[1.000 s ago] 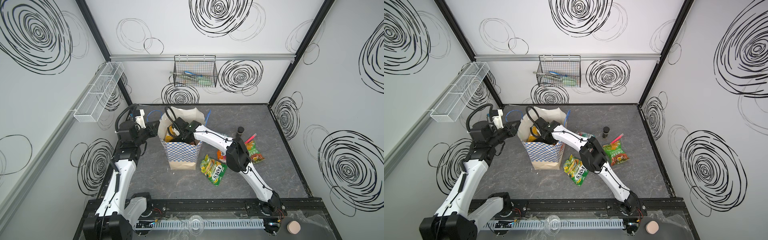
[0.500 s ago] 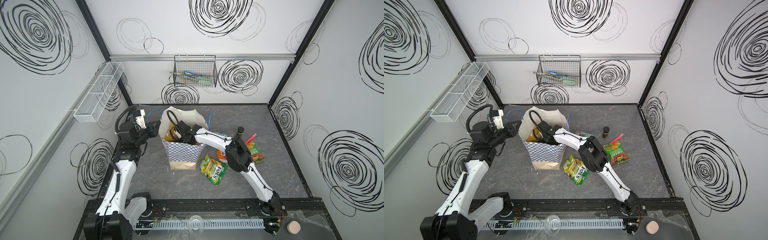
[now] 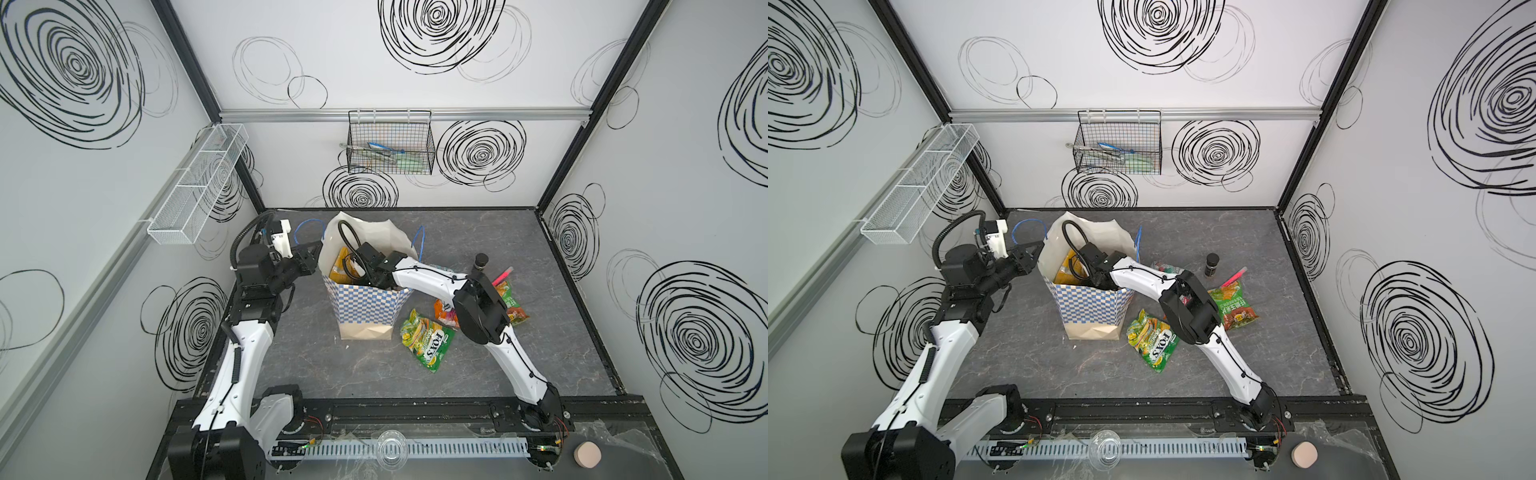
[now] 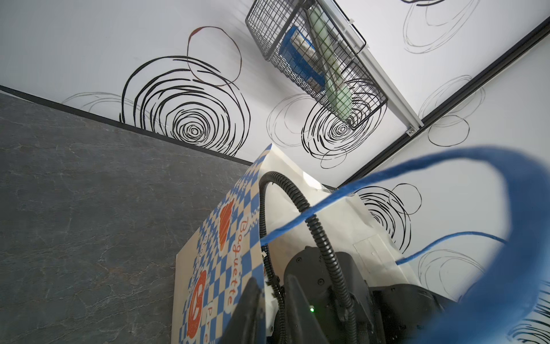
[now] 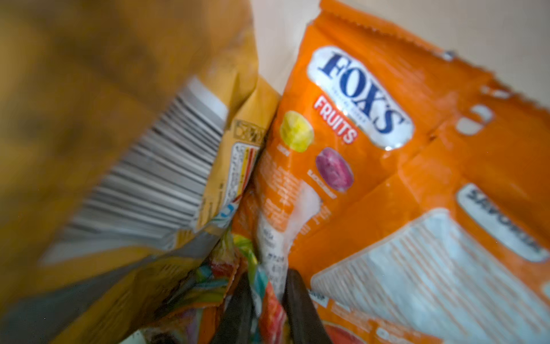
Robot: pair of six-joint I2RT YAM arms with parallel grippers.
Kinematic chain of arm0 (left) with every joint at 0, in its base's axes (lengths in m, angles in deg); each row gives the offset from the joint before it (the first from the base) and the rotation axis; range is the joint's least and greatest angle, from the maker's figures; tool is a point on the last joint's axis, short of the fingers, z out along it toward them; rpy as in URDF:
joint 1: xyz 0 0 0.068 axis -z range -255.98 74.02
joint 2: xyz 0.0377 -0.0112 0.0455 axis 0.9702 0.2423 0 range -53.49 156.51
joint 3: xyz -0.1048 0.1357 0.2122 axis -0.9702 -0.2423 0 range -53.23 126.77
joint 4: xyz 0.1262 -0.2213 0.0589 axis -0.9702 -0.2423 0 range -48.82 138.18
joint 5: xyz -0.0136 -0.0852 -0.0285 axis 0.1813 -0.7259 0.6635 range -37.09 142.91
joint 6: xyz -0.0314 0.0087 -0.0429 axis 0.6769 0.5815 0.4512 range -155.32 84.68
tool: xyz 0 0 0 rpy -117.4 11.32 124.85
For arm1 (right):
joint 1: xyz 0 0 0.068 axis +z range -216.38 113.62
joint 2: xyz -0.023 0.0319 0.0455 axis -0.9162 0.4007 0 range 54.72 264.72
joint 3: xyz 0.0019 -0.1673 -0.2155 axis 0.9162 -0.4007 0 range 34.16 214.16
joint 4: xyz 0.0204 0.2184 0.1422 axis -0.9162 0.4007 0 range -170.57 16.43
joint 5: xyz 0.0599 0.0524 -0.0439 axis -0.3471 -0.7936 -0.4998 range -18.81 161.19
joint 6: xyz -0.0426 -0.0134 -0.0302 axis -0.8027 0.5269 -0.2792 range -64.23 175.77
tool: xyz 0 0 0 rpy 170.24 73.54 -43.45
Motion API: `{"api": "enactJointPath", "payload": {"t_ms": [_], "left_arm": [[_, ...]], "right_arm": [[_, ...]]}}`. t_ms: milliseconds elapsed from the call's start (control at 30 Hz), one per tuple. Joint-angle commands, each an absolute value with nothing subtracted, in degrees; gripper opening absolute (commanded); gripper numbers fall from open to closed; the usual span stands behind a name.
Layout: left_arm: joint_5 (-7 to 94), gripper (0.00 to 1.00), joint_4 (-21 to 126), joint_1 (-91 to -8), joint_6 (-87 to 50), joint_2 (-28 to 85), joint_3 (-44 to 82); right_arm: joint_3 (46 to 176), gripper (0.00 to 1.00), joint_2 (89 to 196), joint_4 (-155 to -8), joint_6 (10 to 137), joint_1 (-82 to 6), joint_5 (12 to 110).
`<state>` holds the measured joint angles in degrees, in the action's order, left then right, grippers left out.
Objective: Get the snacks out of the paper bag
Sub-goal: 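Lower the right gripper into the paper bag toward the multicolour packet, then grasp the multicolour packet and lift it out of the bag with the right gripper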
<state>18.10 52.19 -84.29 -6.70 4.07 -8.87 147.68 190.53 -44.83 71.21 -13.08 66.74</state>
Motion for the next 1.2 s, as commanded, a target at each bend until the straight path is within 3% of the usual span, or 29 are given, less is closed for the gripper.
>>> {"api": "enactJointPath", "payload": {"t_ms": [0,933,1167], "left_arm": [[17.23,0.21,54.52,-84.85,-6.58,3.30,-9.55],[16.11,0.21,56.16,-84.98,-6.23,3.39,-10.49],[16.18,0.23,56.22,-85.03,-6.32,3.35,-10.53]], "right_arm": [[145.44,0.02,189.56,-40.64,71.43,-11.78,65.77],[150.29,0.00,171.66,-42.86,70.66,-12.50,75.43],[147.55,0.00,164.26,-50.94,69.11,-12.63,77.25]]}}
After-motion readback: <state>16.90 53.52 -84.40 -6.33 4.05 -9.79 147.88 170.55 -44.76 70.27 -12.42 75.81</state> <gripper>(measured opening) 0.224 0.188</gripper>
